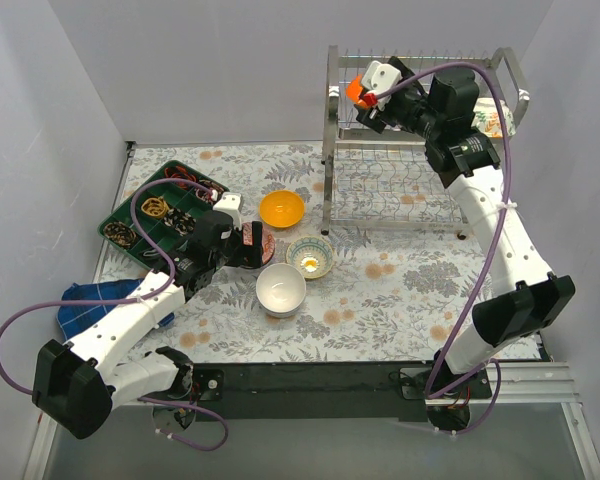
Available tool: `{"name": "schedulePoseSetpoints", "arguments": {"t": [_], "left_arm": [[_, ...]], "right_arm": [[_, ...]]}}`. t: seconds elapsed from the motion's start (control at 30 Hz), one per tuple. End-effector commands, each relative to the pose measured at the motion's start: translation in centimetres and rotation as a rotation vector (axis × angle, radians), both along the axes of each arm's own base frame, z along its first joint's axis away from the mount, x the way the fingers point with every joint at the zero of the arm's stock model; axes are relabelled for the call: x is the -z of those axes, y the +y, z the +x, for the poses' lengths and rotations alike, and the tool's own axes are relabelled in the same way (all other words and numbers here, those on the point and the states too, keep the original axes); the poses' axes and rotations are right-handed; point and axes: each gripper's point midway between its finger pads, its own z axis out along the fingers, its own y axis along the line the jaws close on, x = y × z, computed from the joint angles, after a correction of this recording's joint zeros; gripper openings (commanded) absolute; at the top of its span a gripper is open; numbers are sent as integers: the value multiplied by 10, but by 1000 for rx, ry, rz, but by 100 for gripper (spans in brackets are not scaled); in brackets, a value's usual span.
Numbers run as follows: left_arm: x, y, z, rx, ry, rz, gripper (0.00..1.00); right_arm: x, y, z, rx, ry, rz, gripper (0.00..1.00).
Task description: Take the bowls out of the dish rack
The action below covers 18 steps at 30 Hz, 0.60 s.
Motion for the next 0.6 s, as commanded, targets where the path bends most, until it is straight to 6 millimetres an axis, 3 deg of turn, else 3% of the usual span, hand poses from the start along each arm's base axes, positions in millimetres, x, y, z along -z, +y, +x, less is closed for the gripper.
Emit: {"name": "schedulePoseSetpoints", "arguments": {"t": [0.0,0.3,0.43,0.57], "left_arm": [[3,0,0,14,-1,7,98],[4,1,1,7,-1,13,98],[1,2,1,6,-8,11,98],[-2,1,0,8,-15,4,98]], "right_arm": [[-55,-8,-14,16,-161,66,26],[-90,-14,-25,29,-241,155,25],[-107,-15,-44,-3,-272,214,24],[-116,-17,-81,-70,-269,266,24]]}}
